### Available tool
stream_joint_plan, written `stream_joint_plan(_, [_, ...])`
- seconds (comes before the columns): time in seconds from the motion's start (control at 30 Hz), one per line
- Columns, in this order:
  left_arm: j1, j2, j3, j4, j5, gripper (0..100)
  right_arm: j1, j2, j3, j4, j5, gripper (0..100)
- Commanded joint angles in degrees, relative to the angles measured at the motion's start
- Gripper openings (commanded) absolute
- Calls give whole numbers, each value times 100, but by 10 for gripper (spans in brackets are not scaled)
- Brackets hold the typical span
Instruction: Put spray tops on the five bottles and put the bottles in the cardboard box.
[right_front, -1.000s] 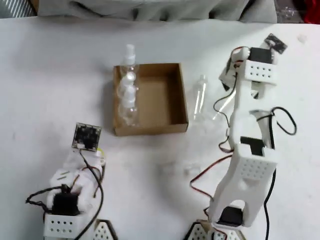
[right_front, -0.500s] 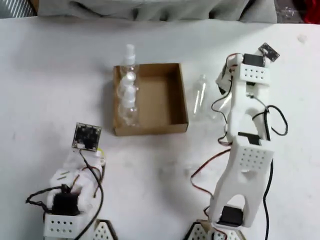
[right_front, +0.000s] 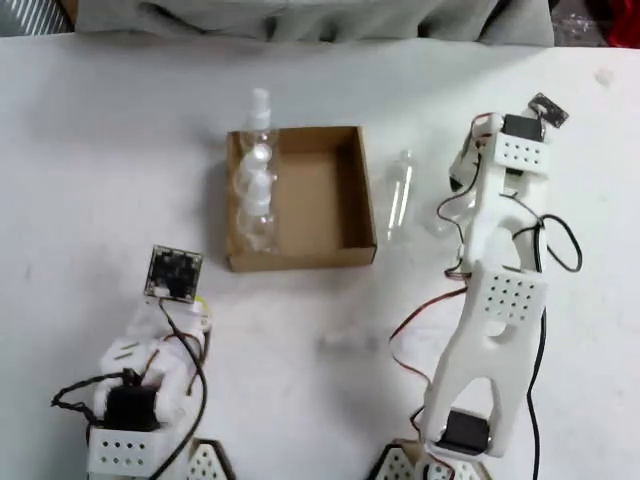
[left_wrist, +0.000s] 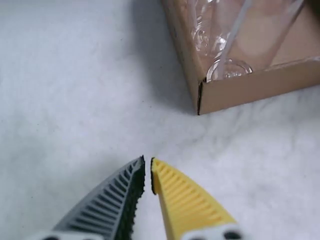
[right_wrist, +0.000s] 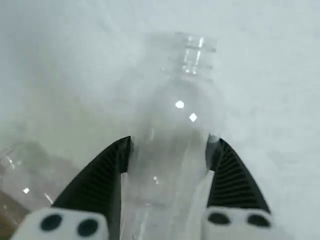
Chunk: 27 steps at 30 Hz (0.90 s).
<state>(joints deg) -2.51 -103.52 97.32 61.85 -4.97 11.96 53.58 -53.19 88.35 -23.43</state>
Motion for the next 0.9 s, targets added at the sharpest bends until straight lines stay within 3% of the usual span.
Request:
stream_joint_plan(0.0, [-48,-92,-26,-9,-53,20,-75,-136,-536,919,1477,178])
stream_joint_plan(0.1, [-48,-92,-26,0,-53,20,-207,-189,-404,1086,2303,261])
stream_joint_plan(0.27, [-48,-92,-26,-9,-53,20,-295,-365,158,1068,2998,217])
stream_joint_plan(0.47, [-48,-92,-26,-9,-53,20,-295,-1226,1231,1059,3086,257])
stream_joint_plan(0.63, [-48,-92,-26,-9,-53,20,-374,-2097,2127,1051,3684,283])
stream_joint_plan(0.87, [-48,-92,-26,-9,-53,20,-382,-2791,2338,1051,3895,279])
